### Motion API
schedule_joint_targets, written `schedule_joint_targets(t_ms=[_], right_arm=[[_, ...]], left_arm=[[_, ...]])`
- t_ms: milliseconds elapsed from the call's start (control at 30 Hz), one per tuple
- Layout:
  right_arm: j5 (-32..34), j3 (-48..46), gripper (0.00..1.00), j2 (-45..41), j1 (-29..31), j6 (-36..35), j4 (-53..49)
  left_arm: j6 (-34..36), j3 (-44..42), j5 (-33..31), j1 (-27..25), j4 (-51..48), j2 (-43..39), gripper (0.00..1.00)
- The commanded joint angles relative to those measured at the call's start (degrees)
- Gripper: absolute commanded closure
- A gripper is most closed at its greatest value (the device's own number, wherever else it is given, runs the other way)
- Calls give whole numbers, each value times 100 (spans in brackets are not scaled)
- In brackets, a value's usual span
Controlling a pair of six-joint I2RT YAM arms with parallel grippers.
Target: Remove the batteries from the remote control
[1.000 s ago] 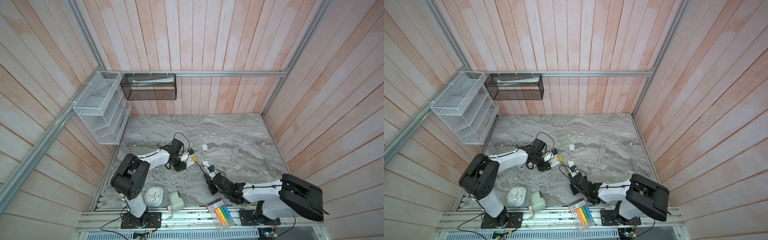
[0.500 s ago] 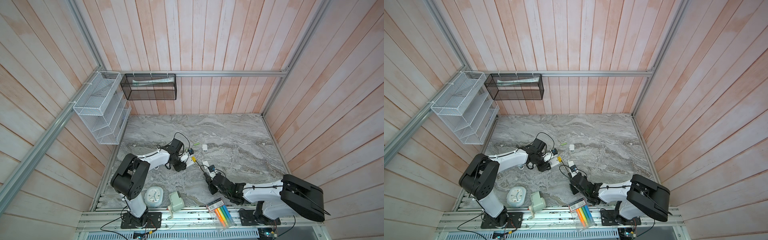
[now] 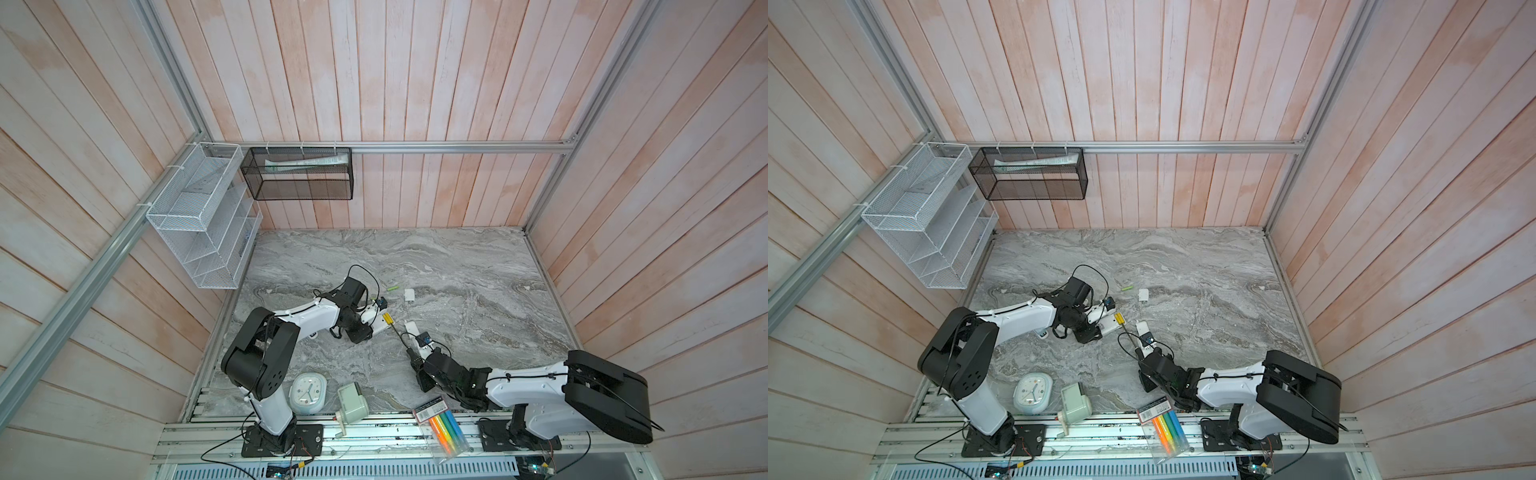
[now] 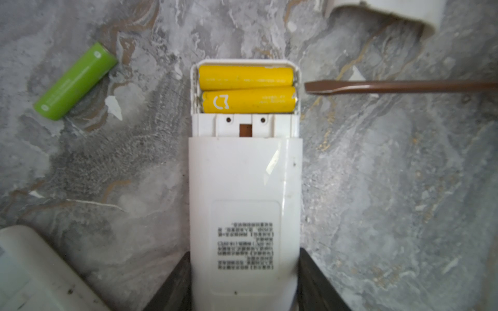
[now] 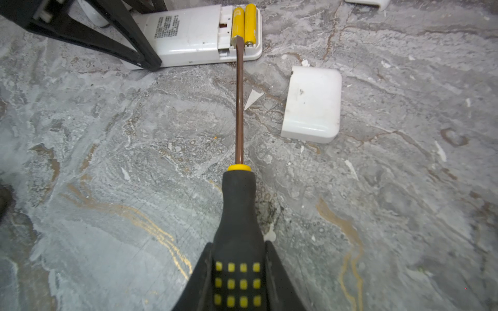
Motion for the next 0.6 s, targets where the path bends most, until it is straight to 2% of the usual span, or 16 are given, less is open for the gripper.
schedule_joint_targets(t_ms=[0,300,567], right_arm=[[186,-31,100,-9,34,64,-6],[172,209,100,339,34,-32,81],[124,213,100,287,38,-97,184]], left_arm=[[20,-68,131,30,-549,98,50],[25,-86,141,30,-570,89,51],[37,-87,154,30,-592,82,51]])
